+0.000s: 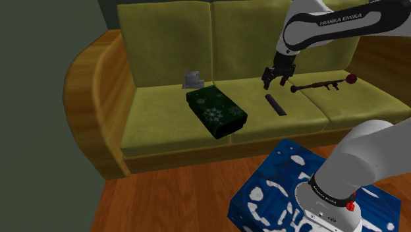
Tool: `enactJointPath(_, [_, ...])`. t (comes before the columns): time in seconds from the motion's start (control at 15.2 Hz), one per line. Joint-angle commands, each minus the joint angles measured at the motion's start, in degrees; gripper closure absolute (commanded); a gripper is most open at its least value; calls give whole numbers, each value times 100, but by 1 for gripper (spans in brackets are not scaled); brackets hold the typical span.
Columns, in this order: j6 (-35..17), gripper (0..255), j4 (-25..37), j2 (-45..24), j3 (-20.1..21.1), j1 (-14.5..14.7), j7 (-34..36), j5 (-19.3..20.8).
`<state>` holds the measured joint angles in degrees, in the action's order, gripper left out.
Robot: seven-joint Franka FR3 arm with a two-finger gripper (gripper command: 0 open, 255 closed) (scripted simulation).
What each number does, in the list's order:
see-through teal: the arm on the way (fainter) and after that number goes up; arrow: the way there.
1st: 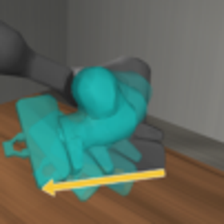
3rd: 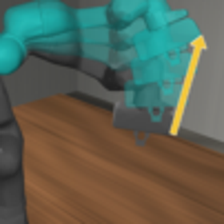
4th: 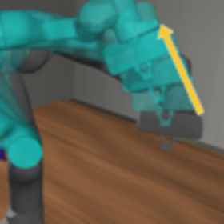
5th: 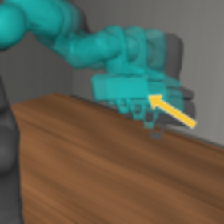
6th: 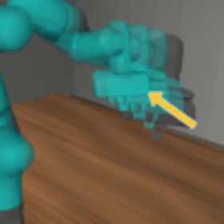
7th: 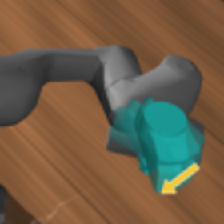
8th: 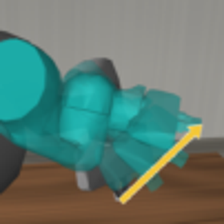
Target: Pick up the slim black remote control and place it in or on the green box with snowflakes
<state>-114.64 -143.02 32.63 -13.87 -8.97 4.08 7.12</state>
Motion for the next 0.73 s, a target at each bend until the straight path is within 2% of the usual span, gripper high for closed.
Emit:
enactJointPath(0.0, [-295,0,-86,-237,-197,-114,-6,-6])
enactJointPath(0.33, [-980,0,-119,-990,-694,-321,-83,-144])
enactJointPath(0.66, [-1629,0,-52,-1852,-1202,-449,-296,-505])
